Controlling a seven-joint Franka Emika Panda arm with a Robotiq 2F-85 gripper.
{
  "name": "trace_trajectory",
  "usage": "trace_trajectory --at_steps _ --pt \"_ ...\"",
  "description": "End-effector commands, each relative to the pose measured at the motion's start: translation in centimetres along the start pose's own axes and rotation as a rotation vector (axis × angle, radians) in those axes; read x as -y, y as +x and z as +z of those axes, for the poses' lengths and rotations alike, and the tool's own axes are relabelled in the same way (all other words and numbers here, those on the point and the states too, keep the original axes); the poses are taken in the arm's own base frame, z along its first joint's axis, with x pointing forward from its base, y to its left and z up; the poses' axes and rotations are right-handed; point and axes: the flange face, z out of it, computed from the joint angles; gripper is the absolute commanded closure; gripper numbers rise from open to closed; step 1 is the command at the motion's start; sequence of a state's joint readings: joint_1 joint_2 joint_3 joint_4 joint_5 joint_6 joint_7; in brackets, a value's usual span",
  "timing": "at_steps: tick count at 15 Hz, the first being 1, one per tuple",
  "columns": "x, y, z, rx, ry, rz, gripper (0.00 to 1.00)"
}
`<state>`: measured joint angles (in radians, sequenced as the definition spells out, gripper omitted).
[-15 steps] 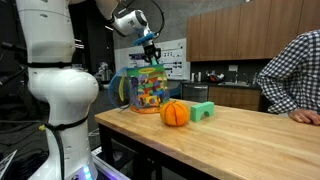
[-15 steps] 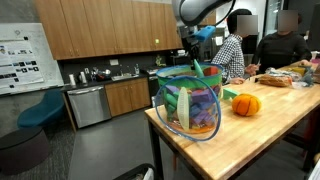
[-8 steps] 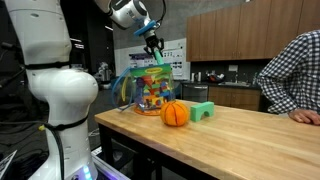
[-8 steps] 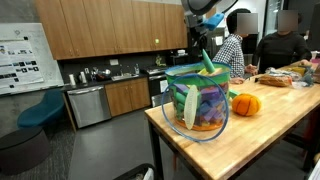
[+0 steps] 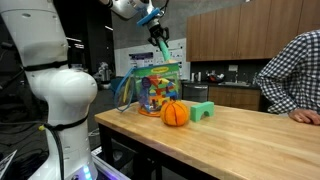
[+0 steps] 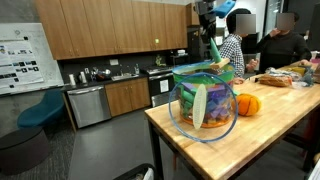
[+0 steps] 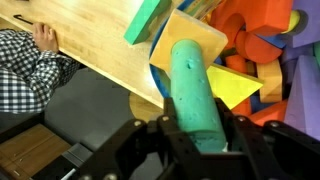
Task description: Pick up the green and orange connected blocks and put them on the table
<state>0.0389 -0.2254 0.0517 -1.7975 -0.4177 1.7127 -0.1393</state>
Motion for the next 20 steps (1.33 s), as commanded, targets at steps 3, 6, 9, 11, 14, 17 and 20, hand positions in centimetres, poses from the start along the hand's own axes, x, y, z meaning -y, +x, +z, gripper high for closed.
trace_trajectory --at_steps 3,6,9,11,14,17,20 --pt "-5.0 -2.8 -2.3 -0.028 -0.001 0.052 0.84" --pt "-7.5 -4.5 -1.4 -0.013 0.016 0.096 0.84" --pt "-9.4 -5.8 0.3 0.006 0.059 0.144 0.84" --pt "-10.1 -6.3 1.5 0.009 0.104 0.172 0.84" --pt "-10.4 -6.5 3.5 0.006 0.163 0.204 0.84" --pt "-10.7 -6.4 5.6 -0.011 0.188 0.228 0.84" --pt "-11.1 -6.2 7.7 -0.065 0.176 0.265 0.84"
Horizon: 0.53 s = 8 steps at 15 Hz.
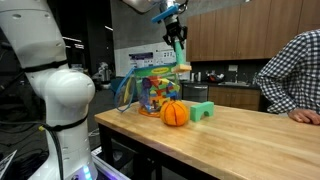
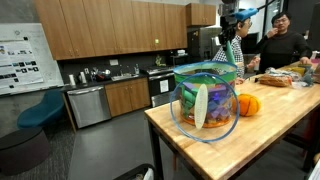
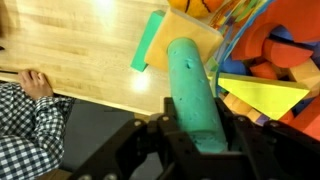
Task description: Pick up the green and orange connected blocks and put them on the table
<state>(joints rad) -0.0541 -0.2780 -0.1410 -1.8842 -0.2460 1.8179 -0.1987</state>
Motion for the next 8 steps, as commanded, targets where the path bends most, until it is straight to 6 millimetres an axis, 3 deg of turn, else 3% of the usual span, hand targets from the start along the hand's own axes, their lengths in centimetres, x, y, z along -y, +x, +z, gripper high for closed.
trace_trajectory --at_steps 1,5,8 --pt "-1.0 0.1 2.3 -0.081 0.004 0.04 0.84" --pt "-0.3 0.2 5.0 -0.165 0.002 0.028 0.84" --pt "2.7 0.2 7.0 -0.195 0.025 -0.024 0.84"
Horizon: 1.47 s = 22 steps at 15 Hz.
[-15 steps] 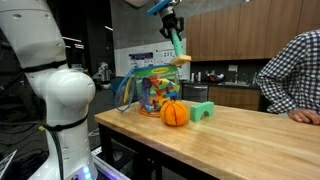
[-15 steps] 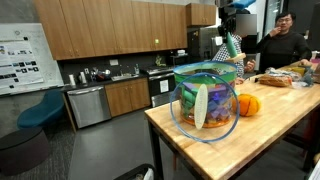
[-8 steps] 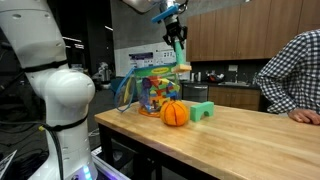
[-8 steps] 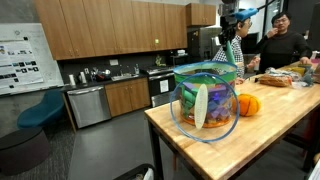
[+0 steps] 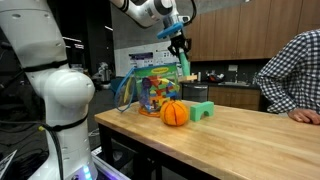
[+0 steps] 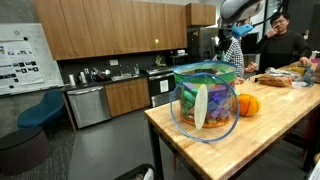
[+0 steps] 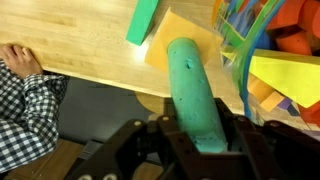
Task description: Pick up the green and orange connected blocks and put them on the table
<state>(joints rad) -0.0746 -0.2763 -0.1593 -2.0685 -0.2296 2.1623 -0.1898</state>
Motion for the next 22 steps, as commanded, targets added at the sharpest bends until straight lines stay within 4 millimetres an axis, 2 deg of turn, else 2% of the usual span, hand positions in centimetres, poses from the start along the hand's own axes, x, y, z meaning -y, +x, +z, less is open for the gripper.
trace_trajectory --at_steps 1,5,7,10,15,22 --pt "3.6 -0.7 1.6 -0.043 0.042 -0.052 0.84" --pt "8.5 -1.2 3.6 -0.051 0.089 -0.114 0.84" --pt "10.0 -1.4 4.4 -0.048 0.098 -0.141 0.84" --pt "11.3 -1.6 5.0 -0.04 0.102 -0.172 0.84" --pt "11.4 -1.3 4.4 -0.043 0.112 -0.183 0.84" --pt "7.9 -2.2 5.3 -0.021 0.19 -0.039 0.84"
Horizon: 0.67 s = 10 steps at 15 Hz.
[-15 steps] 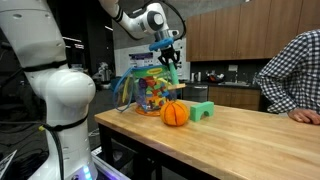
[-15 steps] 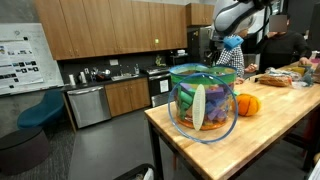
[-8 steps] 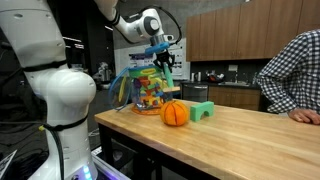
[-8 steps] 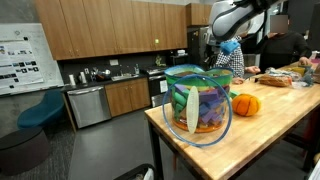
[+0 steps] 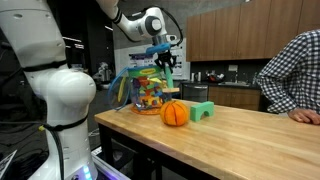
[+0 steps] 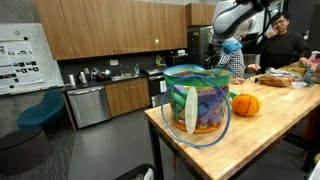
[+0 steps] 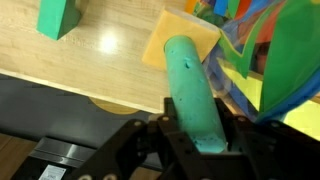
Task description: Pick up the green and orange connected blocks and put them on the table
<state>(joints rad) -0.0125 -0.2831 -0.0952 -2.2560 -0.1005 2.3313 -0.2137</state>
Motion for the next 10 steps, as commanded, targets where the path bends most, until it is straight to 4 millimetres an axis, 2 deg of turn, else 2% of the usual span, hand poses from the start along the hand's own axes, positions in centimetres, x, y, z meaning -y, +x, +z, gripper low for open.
trace_trajectory --at_steps 1,10 --pt "-1.6 -1.3 0.3 0.011 0.059 0.072 0.84" --pt "-5.3 -3.4 1.4 0.015 0.116 0.232 0.84"
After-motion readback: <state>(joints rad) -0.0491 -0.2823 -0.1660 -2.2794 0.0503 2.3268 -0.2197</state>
